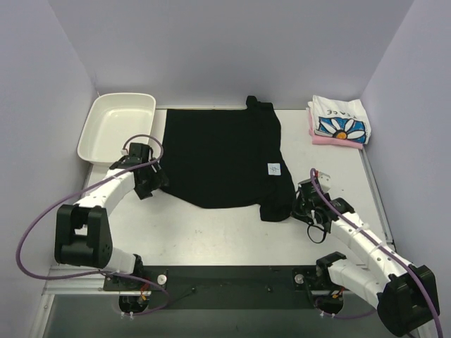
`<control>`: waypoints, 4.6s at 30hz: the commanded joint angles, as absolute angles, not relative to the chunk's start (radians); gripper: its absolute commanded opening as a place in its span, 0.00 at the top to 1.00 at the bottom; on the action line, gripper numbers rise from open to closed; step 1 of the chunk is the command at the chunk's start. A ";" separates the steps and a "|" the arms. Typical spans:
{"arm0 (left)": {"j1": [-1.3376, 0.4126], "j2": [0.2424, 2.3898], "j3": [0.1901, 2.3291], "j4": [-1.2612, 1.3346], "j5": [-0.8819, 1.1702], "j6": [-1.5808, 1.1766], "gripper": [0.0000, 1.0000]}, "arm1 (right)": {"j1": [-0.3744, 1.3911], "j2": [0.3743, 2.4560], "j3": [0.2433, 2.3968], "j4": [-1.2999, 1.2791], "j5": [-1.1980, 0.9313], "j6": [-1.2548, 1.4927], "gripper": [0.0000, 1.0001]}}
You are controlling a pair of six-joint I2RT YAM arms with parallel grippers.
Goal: Fold and stack the t-shirts
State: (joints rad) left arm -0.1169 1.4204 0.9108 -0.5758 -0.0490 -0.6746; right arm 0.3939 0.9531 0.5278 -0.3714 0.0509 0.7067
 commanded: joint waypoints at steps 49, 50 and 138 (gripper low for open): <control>-0.268 1.968 1.459 -0.785 -0.130 -0.706 0.44 | 0.411 0.885 0.434 -0.313 0.006 0.715 1.00; -0.273 1.974 1.466 -0.788 -0.132 -0.704 0.45 | 0.413 0.885 0.433 -0.313 0.006 0.715 1.00; -0.140 1.513 2.078 -0.652 0.195 -0.632 1.00 | 0.225 1.251 2.153 -0.600 -0.035 0.446 1.00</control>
State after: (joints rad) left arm -0.1719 1.3067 1.9945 -0.7166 0.1474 -0.5961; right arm 0.3679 1.0710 2.0205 -0.6407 0.0135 0.4171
